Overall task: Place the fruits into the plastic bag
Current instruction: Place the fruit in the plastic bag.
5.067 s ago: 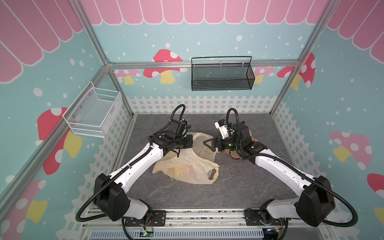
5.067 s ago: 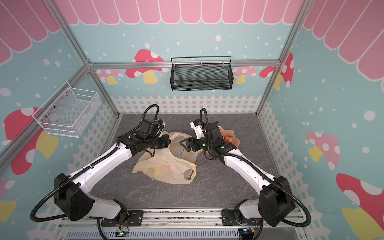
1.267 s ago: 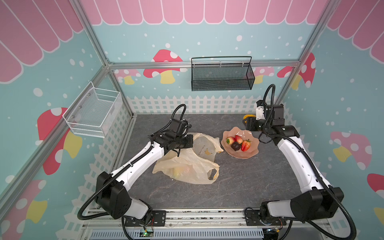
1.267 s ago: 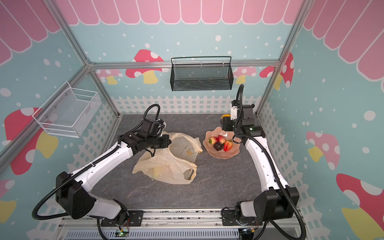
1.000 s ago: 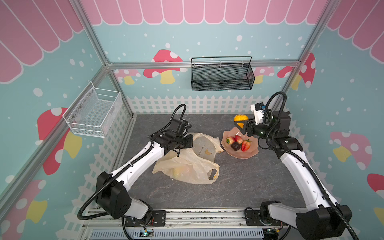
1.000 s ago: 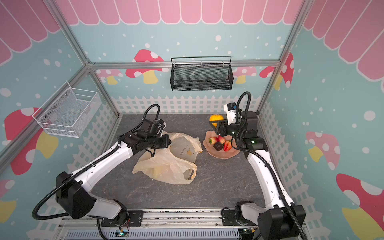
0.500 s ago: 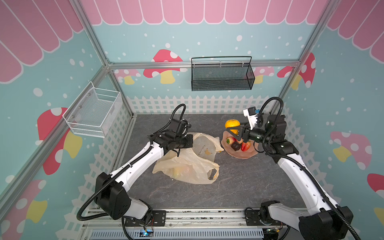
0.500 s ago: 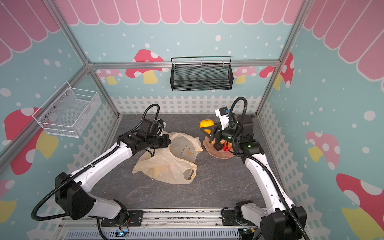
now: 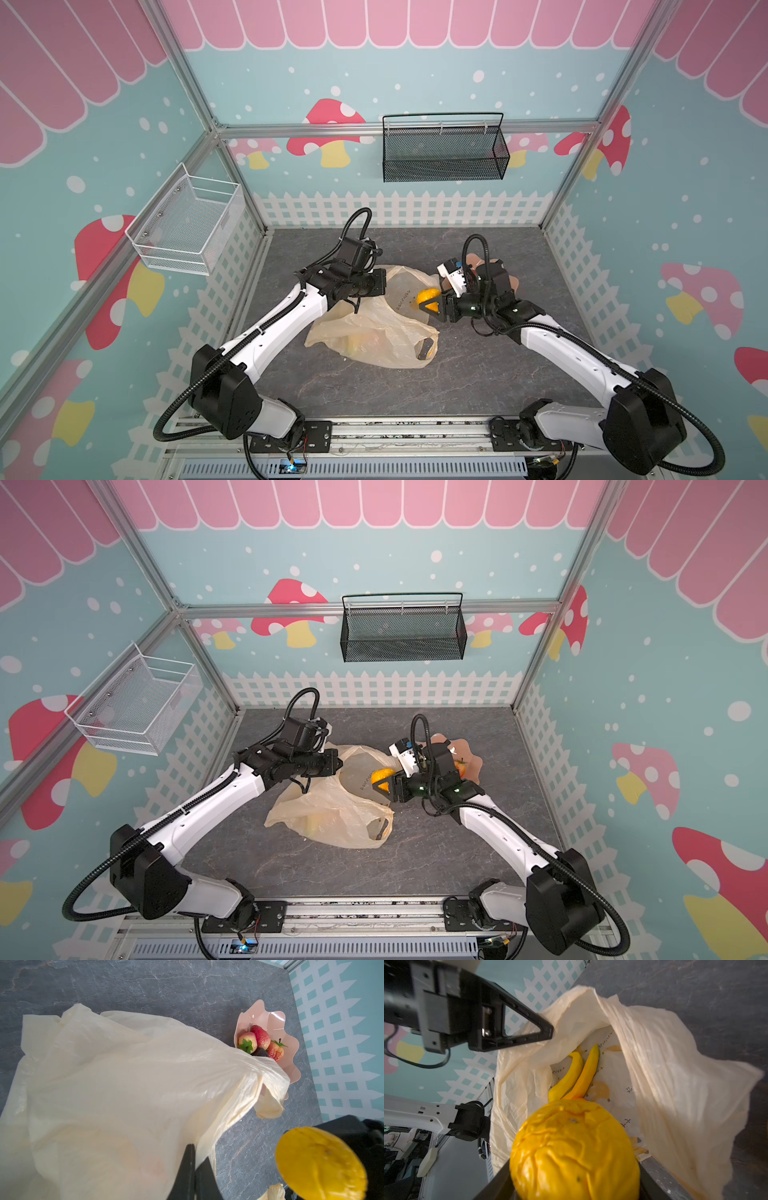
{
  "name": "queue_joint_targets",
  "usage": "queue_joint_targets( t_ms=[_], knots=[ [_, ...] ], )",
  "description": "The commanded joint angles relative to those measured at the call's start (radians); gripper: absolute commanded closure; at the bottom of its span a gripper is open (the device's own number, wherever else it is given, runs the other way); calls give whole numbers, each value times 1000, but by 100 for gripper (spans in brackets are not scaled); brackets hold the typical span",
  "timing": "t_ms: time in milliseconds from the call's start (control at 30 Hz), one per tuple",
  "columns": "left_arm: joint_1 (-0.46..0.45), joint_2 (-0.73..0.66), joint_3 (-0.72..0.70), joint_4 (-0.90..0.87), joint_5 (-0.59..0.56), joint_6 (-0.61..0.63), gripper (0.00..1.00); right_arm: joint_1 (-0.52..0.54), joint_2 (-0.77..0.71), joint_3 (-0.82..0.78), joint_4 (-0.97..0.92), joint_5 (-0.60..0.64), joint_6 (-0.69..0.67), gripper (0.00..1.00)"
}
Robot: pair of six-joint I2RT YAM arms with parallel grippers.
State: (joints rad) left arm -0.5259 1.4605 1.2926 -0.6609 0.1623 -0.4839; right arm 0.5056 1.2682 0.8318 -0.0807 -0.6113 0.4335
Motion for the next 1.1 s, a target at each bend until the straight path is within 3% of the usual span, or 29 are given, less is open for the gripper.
queue_joint_targets(
  t_ms=[0, 433, 1067],
  knots=[
    [0, -7, 14, -14, 11, -5, 100, 39, 37, -36, 56, 60, 6, 58],
    [-6, -9, 8, -13, 16, -7, 100, 94, 159, -91, 168, 117, 18, 58],
    [-36, -8, 14, 9, 20, -44, 100, 199, 426, 98, 242, 70, 42, 58]
  ],
)
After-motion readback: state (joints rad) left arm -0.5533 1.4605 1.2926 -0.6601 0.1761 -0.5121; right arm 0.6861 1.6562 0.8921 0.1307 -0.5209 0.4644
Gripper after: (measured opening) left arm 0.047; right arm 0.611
